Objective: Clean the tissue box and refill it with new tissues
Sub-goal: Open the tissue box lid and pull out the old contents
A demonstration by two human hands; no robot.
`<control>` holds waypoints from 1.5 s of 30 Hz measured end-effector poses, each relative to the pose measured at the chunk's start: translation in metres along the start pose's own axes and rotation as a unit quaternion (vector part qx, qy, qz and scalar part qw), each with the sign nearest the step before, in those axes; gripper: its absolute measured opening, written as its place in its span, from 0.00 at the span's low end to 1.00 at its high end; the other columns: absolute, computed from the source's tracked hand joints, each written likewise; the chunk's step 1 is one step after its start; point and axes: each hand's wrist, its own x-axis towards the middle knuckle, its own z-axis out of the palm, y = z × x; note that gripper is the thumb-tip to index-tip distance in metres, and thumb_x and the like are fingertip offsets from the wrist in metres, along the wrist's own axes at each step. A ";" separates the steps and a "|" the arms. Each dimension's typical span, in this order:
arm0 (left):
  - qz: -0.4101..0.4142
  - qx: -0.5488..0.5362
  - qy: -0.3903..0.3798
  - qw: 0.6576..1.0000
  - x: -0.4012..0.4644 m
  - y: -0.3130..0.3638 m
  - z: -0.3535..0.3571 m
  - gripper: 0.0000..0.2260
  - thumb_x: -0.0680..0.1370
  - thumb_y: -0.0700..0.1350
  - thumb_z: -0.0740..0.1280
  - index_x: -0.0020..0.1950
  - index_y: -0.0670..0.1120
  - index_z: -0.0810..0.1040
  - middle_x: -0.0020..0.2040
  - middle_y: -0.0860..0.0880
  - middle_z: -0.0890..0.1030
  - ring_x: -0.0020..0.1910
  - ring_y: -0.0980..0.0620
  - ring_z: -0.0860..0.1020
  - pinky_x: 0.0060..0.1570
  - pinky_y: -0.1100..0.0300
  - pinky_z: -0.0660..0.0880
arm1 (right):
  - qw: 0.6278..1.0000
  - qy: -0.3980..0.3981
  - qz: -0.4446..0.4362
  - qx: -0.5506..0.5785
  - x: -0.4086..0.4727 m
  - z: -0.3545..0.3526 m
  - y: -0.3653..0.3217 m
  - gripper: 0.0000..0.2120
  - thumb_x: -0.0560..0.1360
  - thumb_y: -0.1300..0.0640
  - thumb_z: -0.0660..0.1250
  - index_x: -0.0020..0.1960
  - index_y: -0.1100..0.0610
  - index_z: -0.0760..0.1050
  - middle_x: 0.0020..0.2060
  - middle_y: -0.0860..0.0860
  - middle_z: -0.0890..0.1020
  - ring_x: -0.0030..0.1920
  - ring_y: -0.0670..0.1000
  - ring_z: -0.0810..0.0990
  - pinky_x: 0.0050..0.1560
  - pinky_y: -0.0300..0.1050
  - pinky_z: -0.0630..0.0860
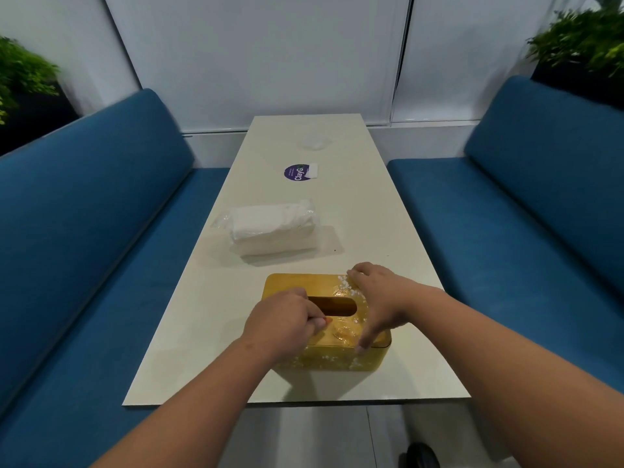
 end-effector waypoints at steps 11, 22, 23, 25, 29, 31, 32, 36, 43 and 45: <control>0.030 0.004 -0.002 1.000 -0.003 0.005 0.006 0.13 0.79 0.60 0.60 0.58 0.61 0.81 0.47 0.58 0.72 0.49 0.57 0.72 0.43 0.59 0.69 | 1.000 0.005 -0.001 0.013 -0.001 0.003 -0.002 0.64 0.55 0.37 0.81 0.79 0.53 0.48 0.76 0.49 0.55 0.75 0.54 0.55 0.73 0.53 0.62; 0.045 -0.003 0.000 0.999 -0.008 0.003 0.009 0.12 0.79 0.59 0.61 0.59 0.61 0.80 0.45 0.60 0.70 0.48 0.58 0.71 0.43 0.61 0.67 | 1.000 0.005 0.006 0.019 -0.002 0.004 -0.002 0.64 0.55 0.37 0.81 0.79 0.52 0.48 0.77 0.49 0.55 0.75 0.54 0.55 0.73 0.54 0.62; 0.053 0.001 0.002 0.999 -0.006 0.008 0.010 0.12 0.79 0.58 0.61 0.59 0.61 0.80 0.45 0.60 0.70 0.50 0.57 0.71 0.44 0.61 0.67 | 1.000 0.006 0.006 0.016 -0.002 0.004 -0.002 0.64 0.55 0.37 0.81 0.79 0.52 0.48 0.77 0.49 0.55 0.76 0.54 0.54 0.73 0.54 0.62; 0.086 0.007 -0.002 0.996 -0.005 0.020 0.015 0.12 0.79 0.57 0.61 0.59 0.61 0.80 0.46 0.59 0.71 0.52 0.57 0.72 0.46 0.60 0.69 | 1.000 0.009 0.007 0.013 -0.003 0.004 -0.002 0.64 0.55 0.37 0.81 0.79 0.52 0.47 0.77 0.49 0.54 0.76 0.54 0.54 0.73 0.53 0.61; 0.088 0.007 -0.025 0.996 -0.006 0.009 0.010 0.11 0.78 0.59 0.63 0.57 0.63 0.81 0.47 0.59 0.73 0.50 0.58 0.72 0.46 0.59 0.71 | 1.000 0.005 0.006 0.020 -0.003 0.004 -0.001 0.65 0.55 0.37 0.81 0.79 0.52 0.46 0.77 0.49 0.54 0.76 0.54 0.53 0.73 0.53 0.60; 0.067 0.000 -0.023 0.997 -0.008 -0.004 0.005 0.10 0.78 0.59 0.63 0.57 0.63 0.81 0.46 0.60 0.72 0.46 0.60 0.71 0.43 0.61 0.68 | 1.000 0.005 0.004 0.025 -0.003 0.004 0.000 0.64 0.55 0.37 0.81 0.79 0.51 0.47 0.77 0.49 0.54 0.76 0.54 0.54 0.73 0.54 0.61; 0.062 -0.003 -0.019 0.998 -0.009 -0.005 0.004 0.10 0.78 0.58 0.63 0.57 0.63 0.81 0.46 0.60 0.72 0.46 0.60 0.71 0.43 0.62 0.67 | 1.000 0.004 0.004 0.026 -0.003 0.004 0.000 0.64 0.55 0.37 0.81 0.79 0.51 0.47 0.77 0.49 0.55 0.76 0.54 0.54 0.73 0.55 0.61; 0.092 0.007 -0.021 0.996 -0.006 0.013 0.010 0.11 0.79 0.57 0.62 0.58 0.62 0.81 0.46 0.60 0.71 0.52 0.57 0.73 0.46 0.59 0.70 | 1.000 0.006 0.007 0.014 -0.001 0.004 -0.001 0.65 0.54 0.36 0.81 0.79 0.52 0.47 0.76 0.49 0.55 0.75 0.54 0.55 0.73 0.53 0.62; 0.063 0.012 0.001 0.998 0.013 0.016 0.006 0.12 0.79 0.57 0.62 0.58 0.61 0.81 0.46 0.57 0.73 0.49 0.55 0.73 0.41 0.59 0.67 | 1.000 0.004 0.007 0.010 -0.002 0.004 -0.001 0.65 0.54 0.35 0.81 0.79 0.52 0.47 0.76 0.49 0.55 0.75 0.54 0.55 0.73 0.53 0.62; 0.088 0.012 -0.014 0.996 0.004 0.015 0.011 0.12 0.79 0.57 0.62 0.58 0.61 0.81 0.45 0.59 0.71 0.51 0.56 0.72 0.44 0.59 0.68 | 1.000 0.004 0.008 0.015 -0.002 0.004 0.000 0.66 0.54 0.36 0.81 0.79 0.52 0.47 0.76 0.49 0.55 0.75 0.54 0.54 0.73 0.53 0.62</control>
